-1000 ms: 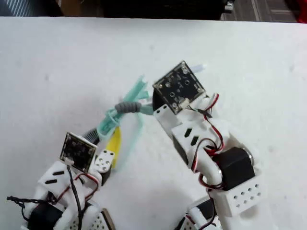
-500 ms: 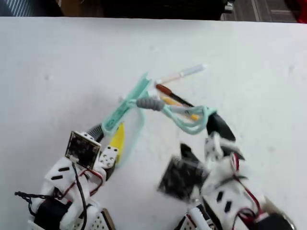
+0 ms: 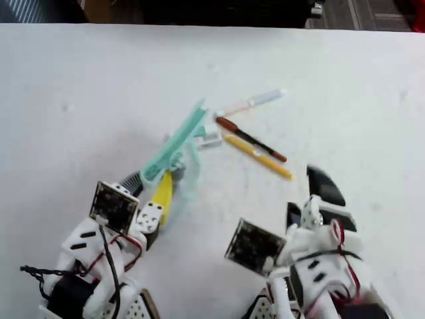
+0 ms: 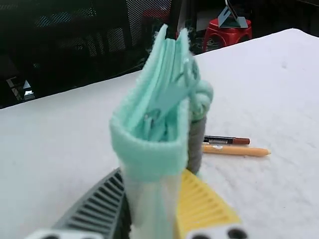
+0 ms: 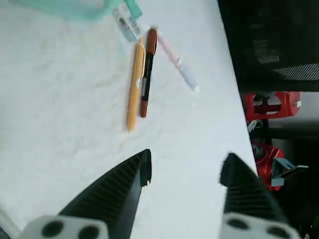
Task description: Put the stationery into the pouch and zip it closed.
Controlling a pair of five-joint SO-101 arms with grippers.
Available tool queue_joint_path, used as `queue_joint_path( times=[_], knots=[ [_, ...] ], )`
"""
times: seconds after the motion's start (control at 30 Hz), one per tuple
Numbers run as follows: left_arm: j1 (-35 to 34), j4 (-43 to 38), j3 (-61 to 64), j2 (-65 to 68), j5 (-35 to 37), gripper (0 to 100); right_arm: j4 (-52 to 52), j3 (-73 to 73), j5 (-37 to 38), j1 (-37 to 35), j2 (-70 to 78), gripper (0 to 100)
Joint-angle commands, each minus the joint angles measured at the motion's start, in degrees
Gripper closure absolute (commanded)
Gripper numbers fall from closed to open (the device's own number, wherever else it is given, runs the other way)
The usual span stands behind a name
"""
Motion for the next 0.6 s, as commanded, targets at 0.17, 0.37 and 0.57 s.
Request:
queue_joint_path(
  times=[0.17, 0.37, 0.57],
  knots=[
    [0.0, -1.3, 0.1, 0.2, -0.4, 98, -12.7, 8.2, -5.2, 2.9, 0.3, 91.1],
    [1.4, -1.1, 0.1, 0.2, -0.6, 98, -13.4, -2.5, -22.7, -17.5, 4.7, 83.5],
    [8.2, 1.4, 0.2, 0.2, -0.8, 98, -13.8, -14.9, -42.4, -33.2, 20.8, 83.4]
  ],
)
